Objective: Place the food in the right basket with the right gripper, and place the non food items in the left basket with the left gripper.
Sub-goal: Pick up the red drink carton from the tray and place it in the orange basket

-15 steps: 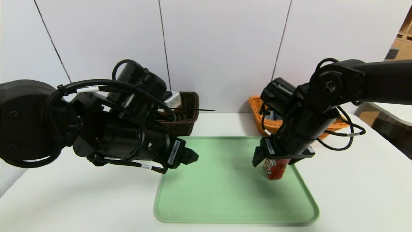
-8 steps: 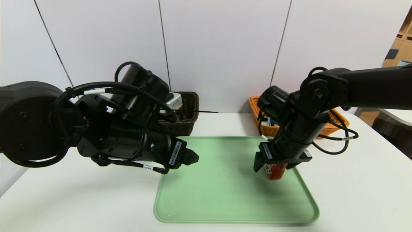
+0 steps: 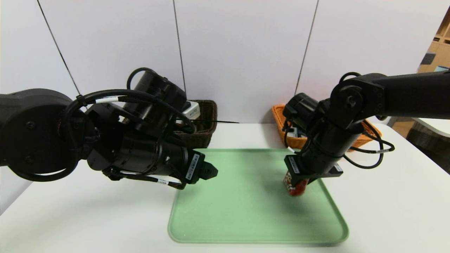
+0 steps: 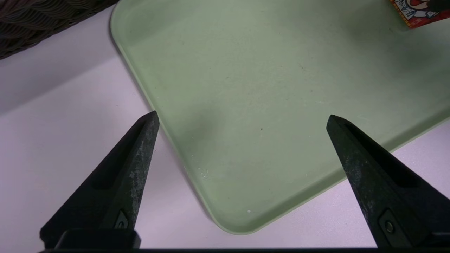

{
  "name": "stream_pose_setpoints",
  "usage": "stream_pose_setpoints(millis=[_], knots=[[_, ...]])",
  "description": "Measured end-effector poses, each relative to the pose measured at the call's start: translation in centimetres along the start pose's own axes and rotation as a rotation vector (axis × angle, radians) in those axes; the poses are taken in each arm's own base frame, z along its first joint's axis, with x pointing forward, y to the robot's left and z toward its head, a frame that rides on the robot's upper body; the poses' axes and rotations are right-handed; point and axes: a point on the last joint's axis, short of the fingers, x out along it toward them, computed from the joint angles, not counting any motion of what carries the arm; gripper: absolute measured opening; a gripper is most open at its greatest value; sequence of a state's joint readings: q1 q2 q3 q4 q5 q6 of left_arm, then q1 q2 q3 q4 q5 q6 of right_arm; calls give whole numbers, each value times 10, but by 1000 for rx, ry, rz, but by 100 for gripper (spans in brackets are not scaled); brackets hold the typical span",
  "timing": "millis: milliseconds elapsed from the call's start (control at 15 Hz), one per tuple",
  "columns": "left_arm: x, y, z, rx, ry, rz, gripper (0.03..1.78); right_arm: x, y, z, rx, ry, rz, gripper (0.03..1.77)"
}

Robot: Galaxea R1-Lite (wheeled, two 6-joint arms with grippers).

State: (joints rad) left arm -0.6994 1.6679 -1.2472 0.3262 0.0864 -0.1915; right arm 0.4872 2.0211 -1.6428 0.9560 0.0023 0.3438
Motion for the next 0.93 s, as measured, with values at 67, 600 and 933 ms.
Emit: stream_pose_setpoints(millis=[67,600,933], knots=[[0,0,0,0,0,0,169,0,0,0,0,0,0,38],[-3,0,1,1,-8,-2,169,-36,-1,-1,-4,-114,39,38],[-5,0,1,3,-13,-4,169,-101,-9,-5,6,-327,103,38]])
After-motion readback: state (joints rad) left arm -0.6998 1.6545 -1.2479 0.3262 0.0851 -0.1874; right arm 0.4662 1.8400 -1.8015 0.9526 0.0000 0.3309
